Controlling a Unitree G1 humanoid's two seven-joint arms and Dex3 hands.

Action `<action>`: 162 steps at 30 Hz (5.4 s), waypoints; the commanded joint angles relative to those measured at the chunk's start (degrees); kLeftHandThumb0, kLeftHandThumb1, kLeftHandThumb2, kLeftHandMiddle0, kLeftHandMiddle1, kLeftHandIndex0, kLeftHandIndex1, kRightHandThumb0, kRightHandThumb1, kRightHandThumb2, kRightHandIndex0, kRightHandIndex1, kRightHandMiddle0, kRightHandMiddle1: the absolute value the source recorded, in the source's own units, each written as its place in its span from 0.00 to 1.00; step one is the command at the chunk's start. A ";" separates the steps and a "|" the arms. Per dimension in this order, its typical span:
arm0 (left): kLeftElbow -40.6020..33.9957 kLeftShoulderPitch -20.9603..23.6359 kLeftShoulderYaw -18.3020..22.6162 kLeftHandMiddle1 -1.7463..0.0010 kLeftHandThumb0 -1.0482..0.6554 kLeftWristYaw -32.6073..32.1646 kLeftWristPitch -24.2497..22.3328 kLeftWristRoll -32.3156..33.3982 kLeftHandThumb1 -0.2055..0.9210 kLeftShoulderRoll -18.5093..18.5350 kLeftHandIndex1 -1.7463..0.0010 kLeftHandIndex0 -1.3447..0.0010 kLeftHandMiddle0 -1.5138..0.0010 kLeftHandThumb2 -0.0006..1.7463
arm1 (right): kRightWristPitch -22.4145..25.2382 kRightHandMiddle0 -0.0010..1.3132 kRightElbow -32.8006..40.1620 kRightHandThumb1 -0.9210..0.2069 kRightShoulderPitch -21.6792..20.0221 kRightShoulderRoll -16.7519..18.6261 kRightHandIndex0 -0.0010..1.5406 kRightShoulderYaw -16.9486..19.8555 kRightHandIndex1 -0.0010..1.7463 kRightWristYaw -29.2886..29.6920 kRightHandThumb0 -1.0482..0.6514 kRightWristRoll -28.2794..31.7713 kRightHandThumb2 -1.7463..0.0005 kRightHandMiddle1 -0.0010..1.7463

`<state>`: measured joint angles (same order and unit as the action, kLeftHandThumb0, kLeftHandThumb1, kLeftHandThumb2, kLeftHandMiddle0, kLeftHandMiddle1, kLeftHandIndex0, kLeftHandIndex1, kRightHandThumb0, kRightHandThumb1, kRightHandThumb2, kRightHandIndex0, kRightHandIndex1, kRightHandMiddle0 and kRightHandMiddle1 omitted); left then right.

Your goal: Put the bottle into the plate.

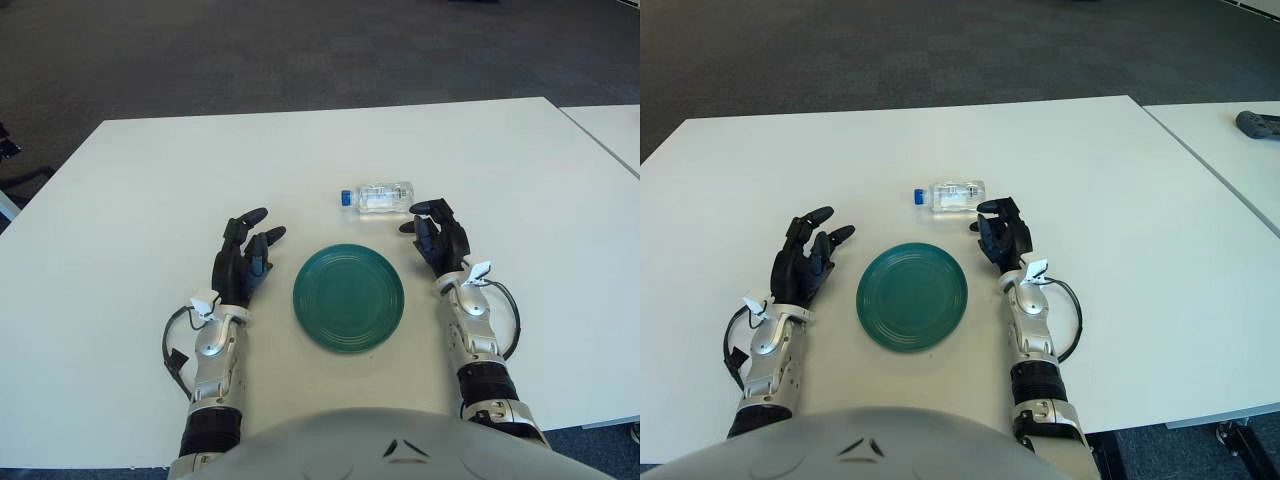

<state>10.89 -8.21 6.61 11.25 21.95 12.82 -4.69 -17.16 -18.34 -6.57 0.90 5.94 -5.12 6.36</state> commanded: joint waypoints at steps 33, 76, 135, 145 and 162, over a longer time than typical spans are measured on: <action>5.09 3.84 -0.44 0.53 0.18 -0.05 3.02 -0.88 1.00 0.12 0.35 0.85 0.67 0.35 | -5.45 0.05 1.14 0.15 -15.57 -20.45 0.19 -11.63 0.39 16.46 0.28 -45.54 0.68 0.62; 6.10 4.22 -1.74 0.53 0.15 -0.80 6.54 -2.02 1.00 -1.64 0.34 0.86 0.67 0.38 | -4.21 0.00 -22.57 0.00 -37.14 -23.83 0.00 -32.80 0.00 7.57 0.00 -54.89 0.54 0.00; -2.56 -0.40 -8.10 0.51 0.15 -7.41 3.35 -2.39 1.00 -4.86 0.35 0.88 0.68 0.34 | -6.14 0.00 -42.93 0.00 -39.55 -14.26 0.00 -40.62 0.00 16.12 0.00 -54.06 0.59 0.00; -3.48 -0.96 -9.18 0.52 0.14 -9.03 3.36 -2.96 1.00 -4.54 0.35 0.88 0.69 0.35 | -5.10 0.00 -46.08 0.00 -40.11 -13.06 0.00 -40.89 0.00 17.17 0.00 -53.81 0.60 0.00; -4.65 -1.59 -9.90 0.52 0.15 -9.57 3.43 -2.76 1.00 -3.87 0.35 0.87 0.68 0.35 | -5.73 0.00 -48.28 0.00 -39.24 -11.53 0.16 -38.35 0.03 20.37 0.00 -49.67 0.77 0.36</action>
<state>6.99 -9.50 -3.07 2.03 25.18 10.06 -6.48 -22.57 -65.07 -46.65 -11.14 -32.82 15.23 -44.25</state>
